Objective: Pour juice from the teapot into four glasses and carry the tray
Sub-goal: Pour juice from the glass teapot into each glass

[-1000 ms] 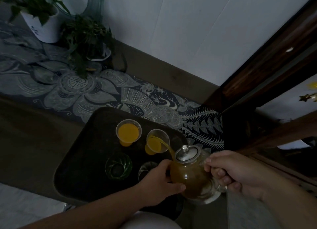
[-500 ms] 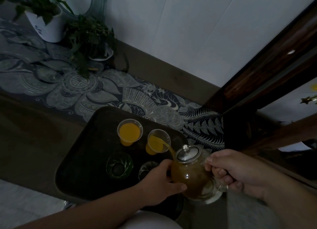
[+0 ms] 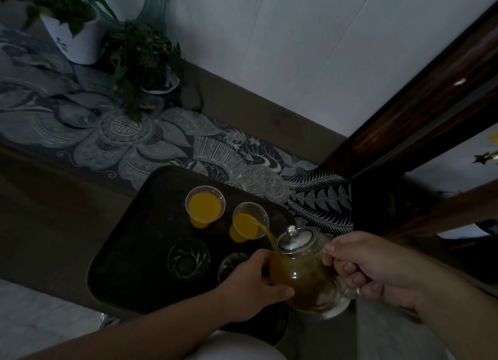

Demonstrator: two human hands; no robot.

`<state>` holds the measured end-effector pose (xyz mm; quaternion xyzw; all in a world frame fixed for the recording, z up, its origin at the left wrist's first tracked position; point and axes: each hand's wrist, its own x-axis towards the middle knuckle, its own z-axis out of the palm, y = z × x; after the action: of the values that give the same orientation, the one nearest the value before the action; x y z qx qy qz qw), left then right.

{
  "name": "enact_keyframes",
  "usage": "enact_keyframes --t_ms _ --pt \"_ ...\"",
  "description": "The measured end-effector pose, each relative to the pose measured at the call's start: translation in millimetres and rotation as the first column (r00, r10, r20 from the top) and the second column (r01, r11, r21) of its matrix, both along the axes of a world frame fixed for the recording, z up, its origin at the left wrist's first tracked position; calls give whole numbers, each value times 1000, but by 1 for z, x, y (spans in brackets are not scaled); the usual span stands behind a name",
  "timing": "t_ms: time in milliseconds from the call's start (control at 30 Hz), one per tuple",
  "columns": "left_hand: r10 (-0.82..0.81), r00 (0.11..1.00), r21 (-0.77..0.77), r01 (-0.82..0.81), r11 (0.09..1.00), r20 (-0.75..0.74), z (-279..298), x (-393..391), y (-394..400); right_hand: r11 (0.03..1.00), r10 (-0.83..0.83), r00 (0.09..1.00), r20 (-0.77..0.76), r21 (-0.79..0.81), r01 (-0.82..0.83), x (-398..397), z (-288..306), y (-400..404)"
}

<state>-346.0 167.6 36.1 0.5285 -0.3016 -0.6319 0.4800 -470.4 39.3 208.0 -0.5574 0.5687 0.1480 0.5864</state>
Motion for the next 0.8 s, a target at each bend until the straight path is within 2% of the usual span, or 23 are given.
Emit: enact_keyframes --t_ms 267,800 --pt "3 1000 9 -3 1000 3 -2 0 1 1000 11 1000 -4 9 -10 1 0 -2" --pt "-56 988 46 50 998 142 14 10 1 1000 -25 1000 -4 16 25 5 7 0"
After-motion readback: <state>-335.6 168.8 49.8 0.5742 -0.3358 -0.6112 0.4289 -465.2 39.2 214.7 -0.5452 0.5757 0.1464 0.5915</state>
